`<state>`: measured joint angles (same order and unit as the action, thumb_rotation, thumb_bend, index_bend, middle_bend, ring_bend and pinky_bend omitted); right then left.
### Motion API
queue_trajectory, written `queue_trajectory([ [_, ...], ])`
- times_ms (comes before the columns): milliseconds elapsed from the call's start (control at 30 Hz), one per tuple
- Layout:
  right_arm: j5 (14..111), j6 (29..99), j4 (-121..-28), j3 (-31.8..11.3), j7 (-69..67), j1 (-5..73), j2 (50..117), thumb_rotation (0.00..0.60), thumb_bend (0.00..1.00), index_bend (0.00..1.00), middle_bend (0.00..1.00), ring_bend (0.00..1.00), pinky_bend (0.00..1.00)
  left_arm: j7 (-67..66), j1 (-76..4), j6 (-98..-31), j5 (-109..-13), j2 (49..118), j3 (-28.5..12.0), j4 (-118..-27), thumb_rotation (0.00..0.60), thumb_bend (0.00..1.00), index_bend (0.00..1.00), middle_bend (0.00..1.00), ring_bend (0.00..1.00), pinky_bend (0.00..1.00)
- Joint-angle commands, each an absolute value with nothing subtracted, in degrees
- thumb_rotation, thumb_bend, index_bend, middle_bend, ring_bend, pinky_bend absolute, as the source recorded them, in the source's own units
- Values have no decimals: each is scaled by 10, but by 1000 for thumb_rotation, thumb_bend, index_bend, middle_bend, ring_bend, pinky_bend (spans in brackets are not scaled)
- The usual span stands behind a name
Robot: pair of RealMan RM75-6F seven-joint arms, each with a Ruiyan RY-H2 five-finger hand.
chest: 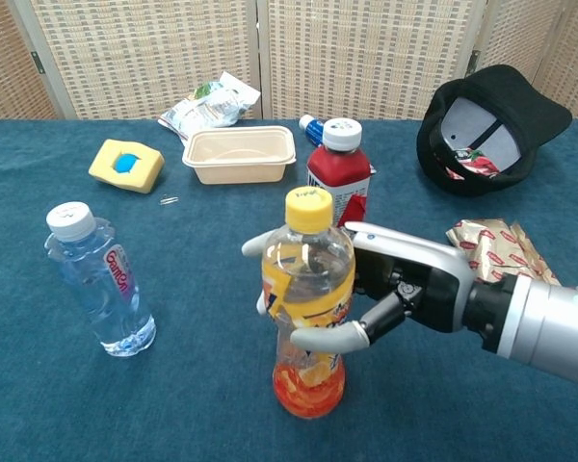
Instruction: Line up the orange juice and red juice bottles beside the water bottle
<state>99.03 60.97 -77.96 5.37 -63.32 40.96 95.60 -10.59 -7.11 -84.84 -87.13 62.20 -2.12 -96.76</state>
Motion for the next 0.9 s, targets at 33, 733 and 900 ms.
queue_trajectory([
  [33,979,611,-776,49,-626,410,963,600,345,569,481,312,245,-105,-71,-849,-871,621,-22,-967,600,133,56,0,8,0],
  [733,956,563,-691,-30,-607,501,1030,600,353,577,483,322,254,-109,-67,-857,-879,612,-20,-976,600,133,56,0,8,0],
  [900,945,552,-661,-40,-624,518,1053,600,350,577,475,322,255,-111,-68,-855,-880,612,-20,-977,600,133,56,0,8,0],
])
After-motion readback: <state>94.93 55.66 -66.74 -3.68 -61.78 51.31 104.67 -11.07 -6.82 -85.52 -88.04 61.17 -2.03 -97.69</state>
